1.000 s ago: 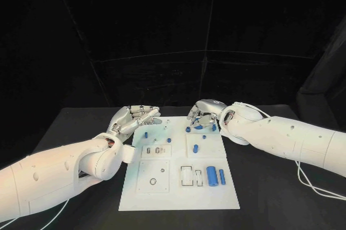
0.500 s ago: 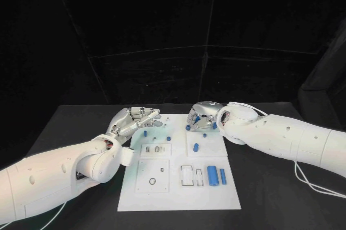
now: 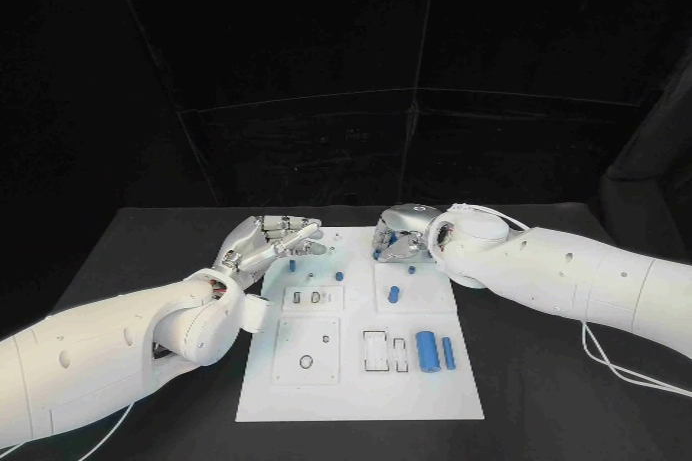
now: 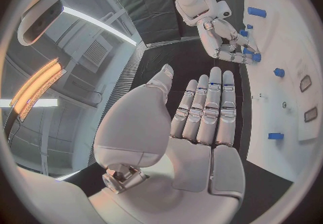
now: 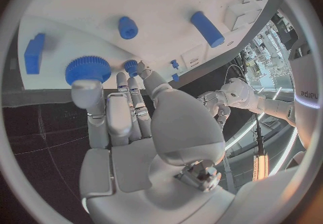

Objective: Assemble the parts on the task board

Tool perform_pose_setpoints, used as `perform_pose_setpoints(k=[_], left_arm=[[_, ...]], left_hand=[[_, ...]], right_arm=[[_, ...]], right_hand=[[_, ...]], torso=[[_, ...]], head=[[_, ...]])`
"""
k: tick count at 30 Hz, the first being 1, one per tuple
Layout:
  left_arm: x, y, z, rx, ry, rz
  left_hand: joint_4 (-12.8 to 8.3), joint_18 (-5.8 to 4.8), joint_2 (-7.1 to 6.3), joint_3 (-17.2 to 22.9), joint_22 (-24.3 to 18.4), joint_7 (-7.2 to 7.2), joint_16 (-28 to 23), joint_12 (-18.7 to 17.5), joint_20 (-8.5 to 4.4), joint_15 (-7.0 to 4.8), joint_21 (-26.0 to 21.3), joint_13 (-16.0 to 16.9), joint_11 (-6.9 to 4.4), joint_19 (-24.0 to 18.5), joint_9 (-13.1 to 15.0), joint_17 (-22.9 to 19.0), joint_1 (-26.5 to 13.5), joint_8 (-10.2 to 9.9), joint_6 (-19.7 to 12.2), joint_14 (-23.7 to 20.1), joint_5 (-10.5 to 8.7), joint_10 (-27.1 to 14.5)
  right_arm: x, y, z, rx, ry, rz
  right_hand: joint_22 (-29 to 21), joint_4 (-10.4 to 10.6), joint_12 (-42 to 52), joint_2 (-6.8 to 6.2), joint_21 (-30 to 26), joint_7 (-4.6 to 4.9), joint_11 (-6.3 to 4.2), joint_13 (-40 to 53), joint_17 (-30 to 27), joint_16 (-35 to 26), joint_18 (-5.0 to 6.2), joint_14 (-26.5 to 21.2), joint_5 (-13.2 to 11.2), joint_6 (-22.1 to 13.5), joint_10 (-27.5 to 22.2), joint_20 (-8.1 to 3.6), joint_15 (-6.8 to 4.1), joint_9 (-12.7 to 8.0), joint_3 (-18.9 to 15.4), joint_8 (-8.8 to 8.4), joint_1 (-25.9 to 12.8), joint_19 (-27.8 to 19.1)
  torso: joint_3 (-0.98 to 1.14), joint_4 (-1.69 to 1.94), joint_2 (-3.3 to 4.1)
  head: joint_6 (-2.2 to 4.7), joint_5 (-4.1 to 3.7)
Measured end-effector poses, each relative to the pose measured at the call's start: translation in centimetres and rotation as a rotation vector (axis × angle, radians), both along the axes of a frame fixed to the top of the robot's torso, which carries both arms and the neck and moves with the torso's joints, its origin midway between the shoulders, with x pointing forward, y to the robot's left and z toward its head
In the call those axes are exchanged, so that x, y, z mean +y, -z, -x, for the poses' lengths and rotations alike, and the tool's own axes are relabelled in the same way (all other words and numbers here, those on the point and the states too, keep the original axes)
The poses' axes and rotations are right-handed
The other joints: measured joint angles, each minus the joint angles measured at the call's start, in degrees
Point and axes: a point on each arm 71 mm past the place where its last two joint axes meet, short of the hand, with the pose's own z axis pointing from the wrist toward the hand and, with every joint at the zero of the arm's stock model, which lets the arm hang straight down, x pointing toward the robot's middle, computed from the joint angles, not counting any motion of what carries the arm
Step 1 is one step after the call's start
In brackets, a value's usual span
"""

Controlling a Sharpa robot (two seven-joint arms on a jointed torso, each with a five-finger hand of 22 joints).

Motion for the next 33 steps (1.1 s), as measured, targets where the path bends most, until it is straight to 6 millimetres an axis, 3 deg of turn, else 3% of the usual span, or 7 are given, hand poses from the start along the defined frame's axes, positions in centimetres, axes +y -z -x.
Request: perform_pose_setpoints(k=[15,18,19,22,33], left_arm=[[0.27,0.02,0.01,0.015,0.006,-0.006],[0.27,0.04,0.01,0.017,0.007,-0.006],[0.28,0.05,0.01,0.018,0.007,-0.007],[0.30,0.05,0.00,0.019,0.008,-0.007],[0.43,0.05,-0.02,0.024,0.008,-0.010]], left_hand=[[-0.31,0.00,0.00,-0.32,-0.20,0.00,-0.49,-0.37,0.10,0.00,-0.17,0.01,0.00,0.22,-0.04,-0.01,0.00,-0.33,0.00,0.00,0.00,0.00],[-0.31,-0.01,0.00,-0.31,-0.23,0.00,-0.49,-0.36,-0.03,0.00,-0.16,0.01,0.00,0.35,-0.04,-0.01,0.00,-0.33,0.00,0.00,0.00,0.00],[-0.31,-0.01,0.00,-0.32,-0.23,0.00,-0.49,-0.36,-0.03,0.00,-0.16,0.01,0.00,0.35,-0.04,-0.01,0.00,-0.33,0.00,0.00,0.00,0.00],[-0.31,0.00,0.00,-0.32,-0.22,0.00,-0.49,-0.60,-0.03,0.00,-0.43,0.01,0.00,0.35,-0.04,-0.01,0.00,-0.33,0.00,0.00,0.00,0.00],[-0.64,-0.01,0.22,-0.33,-0.30,0.20,-0.72,-0.59,-0.03,0.00,-0.43,0.02,0.00,0.34,-0.03,-0.02,-0.22,-0.60,0.20,0.00,0.00,0.00]], right_arm=[[0.31,0.15,-0.10,0.011,0.009,0.008],[0.41,0.19,-0.09,0.016,0.008,0.011],[0.43,0.20,-0.09,0.018,0.008,0.012],[0.44,0.17,-0.12,0.021,0.009,0.014],[0.48,0.04,-0.05,0.014,0.014,0.008]], right_hand=[[3.36,-0.18,0.40,0.31,2.54,0.00,-0.12,0.19,0.27,0.88,0.02,0.00,0.26,0.00,0.74,-0.22,0.00,0.00,2.26,0.00,-0.31,1.38],[4.16,-0.37,0.81,0.90,3.24,0.00,-0.28,0.26,0.27,0.87,-0.04,0.00,0.26,0.00,1.69,-0.21,0.00,0.05,3.66,0.00,0.28,1.49],[4.80,-0.45,0.82,1.16,3.68,-0.18,-0.48,0.25,0.27,1.11,-0.90,0.00,0.26,0.18,2.05,-0.28,0.00,0.09,4.37,0.00,0.54,1.97],[6.43,-0.49,1.11,1.45,4.81,-0.51,-0.63,0.27,0.23,1.11,-0.90,0.00,0.24,1.05,2.91,-0.47,0.00,0.14,6.38,0.00,0.85,2.59],[7.92,-0.02,1.35,0.66,5.67,-0.73,-1.05,0.30,0.15,1.48,-0.88,-0.19,-0.13,2.58,4.33,-0.68,-0.24,0.25,10.92,0.08,0.68,2.96]], torso=[[0.07,0.10,0.32],[0.08,0.14,0.39],[0.09,0.14,0.41],[0.09,0.18,0.45],[0.08,0.26,0.50]], head=[[-0.52,0.07],[-0.59,0.07],[-0.62,0.05],[-0.73,-0.01],[-0.69,-0.02]])
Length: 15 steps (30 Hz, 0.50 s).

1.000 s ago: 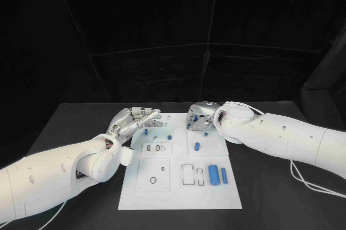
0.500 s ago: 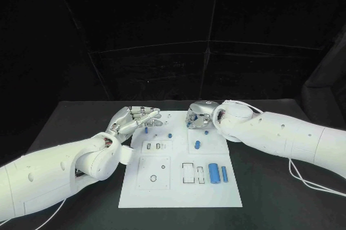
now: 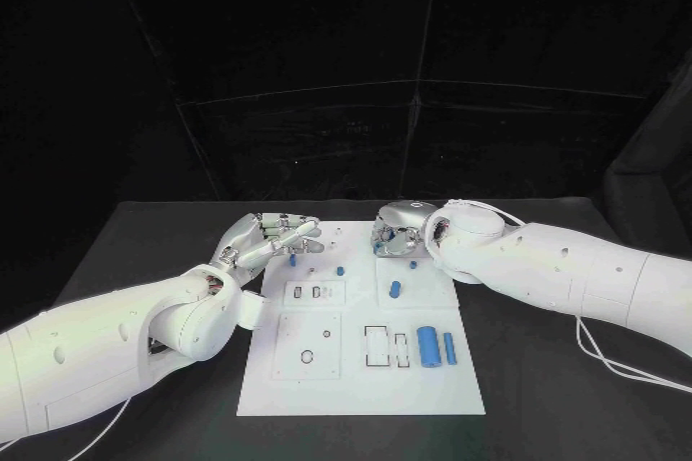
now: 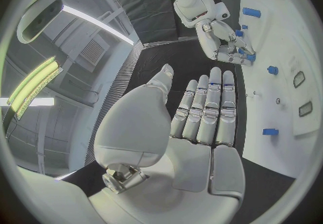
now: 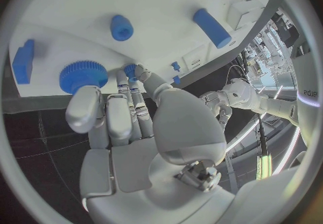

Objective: Assemble the parts on the task board

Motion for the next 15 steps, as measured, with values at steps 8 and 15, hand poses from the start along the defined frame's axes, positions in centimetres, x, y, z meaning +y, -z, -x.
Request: perform_pose_setpoints(k=[8,15], left_arm=[[0.2,0.0,0.0,0.000,-0.002,-0.002],[0.1,0.0,0.0,0.001,0.001,-0.001]], left_hand=[[-0.15,0.00,0.00,-0.15,-0.08,0.00,0.00,0.00,-0.01,0.00,0.00,-0.05,0.21,0.00,0.00,0.00,0.00,0.00,0.00,0.00,0.00,-0.22],[-0.15,0.00,0.00,-0.15,-0.08,0.00,0.00,0.00,-0.01,0.00,0.00,-0.04,0.22,-0.01,0.01,0.00,0.00,0.00,0.00,0.00,0.00,-0.22]], right_arm=[[0.6,-1.0,0.2,-0.063,0.001,-0.059],[1.8,-2.3,-0.8,-0.123,0.016,-0.111]], right_hand=[[0.61,0.02,0.01,-0.53,0.47,-0.06,-0.21,0.13,-0.44,0.00,0.00,0.19,-0.02,0.37,0.21,0.00,-0.18,0.04,0.46,0.13,-0.53,0.00],[0.74,0.21,0.01,-0.83,0.50,-0.06,-0.23,0.15,-0.49,0.00,0.01,0.19,-0.02,0.37,0.23,0.00,-0.18,0.04,0.94,0.13,-0.83,0.00]], torso=[[-0.04,0.12,0.03],[-0.09,0.33,0.14]], head=[[0.30,0.32],[0.59,0.64]])
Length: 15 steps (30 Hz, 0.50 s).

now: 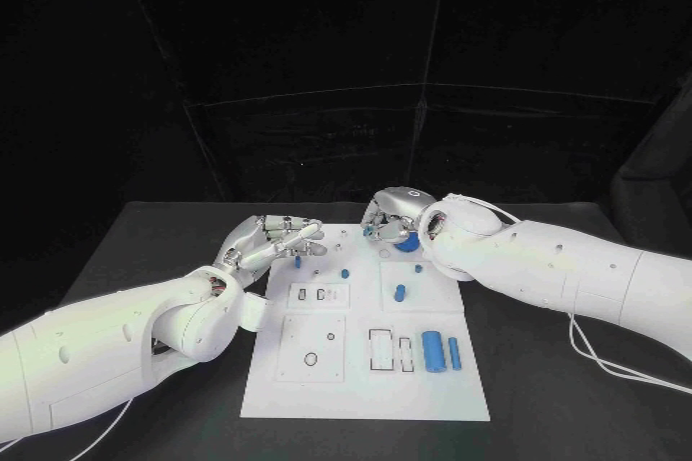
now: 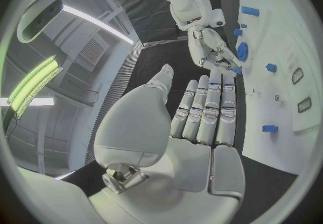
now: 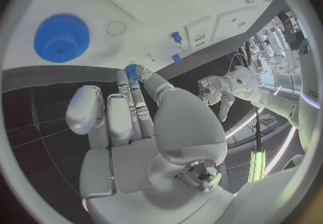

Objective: Assemble the parts on the task board

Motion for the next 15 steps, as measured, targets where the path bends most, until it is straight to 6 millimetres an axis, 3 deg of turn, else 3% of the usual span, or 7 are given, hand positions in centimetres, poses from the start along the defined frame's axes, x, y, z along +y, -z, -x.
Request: perform_pose_setpoints(k=[15], left_arm=[[0.3,-0.1,0.0,-0.002,-0.002,-0.001]], left_hand=[[0.00,-0.01,0.00,0.00,-0.05,0.00,0.00,-0.23,0.17,0.00,-0.23,0.01,0.00,0.16,0.00,0.00,0.00,0.00,0.00,0.00,0.00,0.00]], right_arm=[[2.3,-0.6,-1.7,-0.037,0.027,-0.028]], right_hand=[[0.29,0.12,-0.01,-0.38,0.17,0.01,-0.06,-0.01,0.17,0.22,0.01,0.00,-0.61,-0.01,0.06,0.00,0.00,-0.08,0.95,0.00,-0.38,0.00]], torso=[[-0.20,0.62,0.52]], head=[[0.28,-0.31]])
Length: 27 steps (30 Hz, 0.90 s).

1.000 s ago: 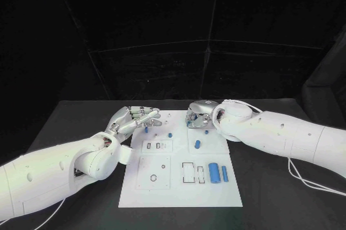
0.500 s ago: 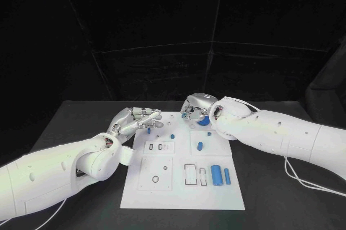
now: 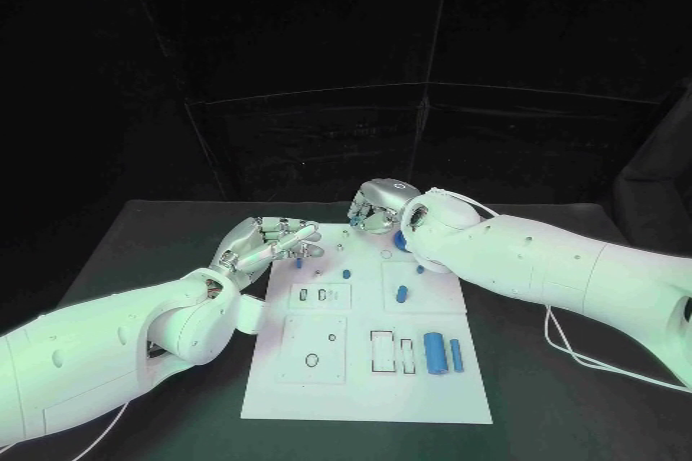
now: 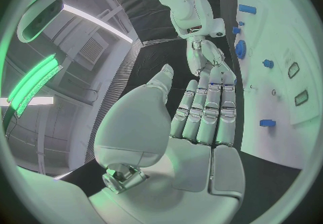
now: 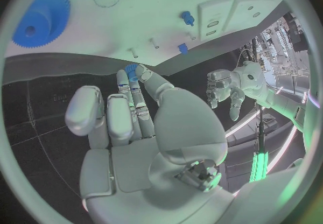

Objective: Assemble the parts on the task board

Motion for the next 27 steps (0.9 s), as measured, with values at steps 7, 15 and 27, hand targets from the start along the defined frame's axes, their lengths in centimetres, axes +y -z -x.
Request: perform_pose_setpoints(k=[7,15,27], left_arm=[[0.0,-0.2,-0.1,-0.001,-0.003,0.003],[0.1,-0.4,-0.2,0.000,-0.007,0.008],[0.2,-0.5,-0.3,0.001,-0.010,0.011]], left_hand=[[0.00,0.00,0.00,0.00,0.00,0.00,-0.22,0.00,0.00,0.00,0.00,0.00,0.00,0.00,0.00,0.00,0.00,0.00,0.00,0.00,0.00,0.00],[0.00,0.00,0.00,0.00,0.01,0.00,-0.22,0.00,0.00,0.00,0.00,0.01,0.00,0.00,0.00,0.00,0.00,0.00,0.00,0.00,0.00,0.00],[0.00,0.00,0.00,0.00,0.01,0.00,-0.22,0.00,0.00,0.00,0.01,0.01,0.00,0.00,0.00,0.00,0.00,0.00,0.00,0.00,0.00,0.00]], right_arm=[[0.9,0.2,-0.5,0.013,0.002,0.011],[1.3,0.5,-0.5,0.042,0.000,0.040],[1.9,0.7,-0.6,0.067,0.000,0.074]], right_hand=[[0.00,0.10,0.00,-0.29,0.00,0.00,0.20,-0.01,0.00,0.00,0.00,0.00,-0.04,-0.01,-0.21,0.00,0.00,-0.06,0.42,0.00,-0.29,0.00],[-0.01,0.32,-0.24,-1.12,0.23,0.22,0.22,-0.04,-0.08,0.00,0.01,0.00,-0.26,-0.24,-0.22,0.00,0.00,-0.06,0.82,0.00,-1.12,0.00],[0.86,0.47,-0.23,-1.34,0.63,0.22,0.21,-0.05,-0.22,0.00,-0.91,0.00,-0.26,-0.24,-0.22,0.22,0.00,-0.06,0.97,0.00,-1.34,0.22]], torso=[[-0.03,0.12,0.21],[-0.08,0.23,0.30],[-0.14,0.20,0.32]], head=[[-0.09,-0.07],[-0.27,0.03],[-0.43,0.20]])
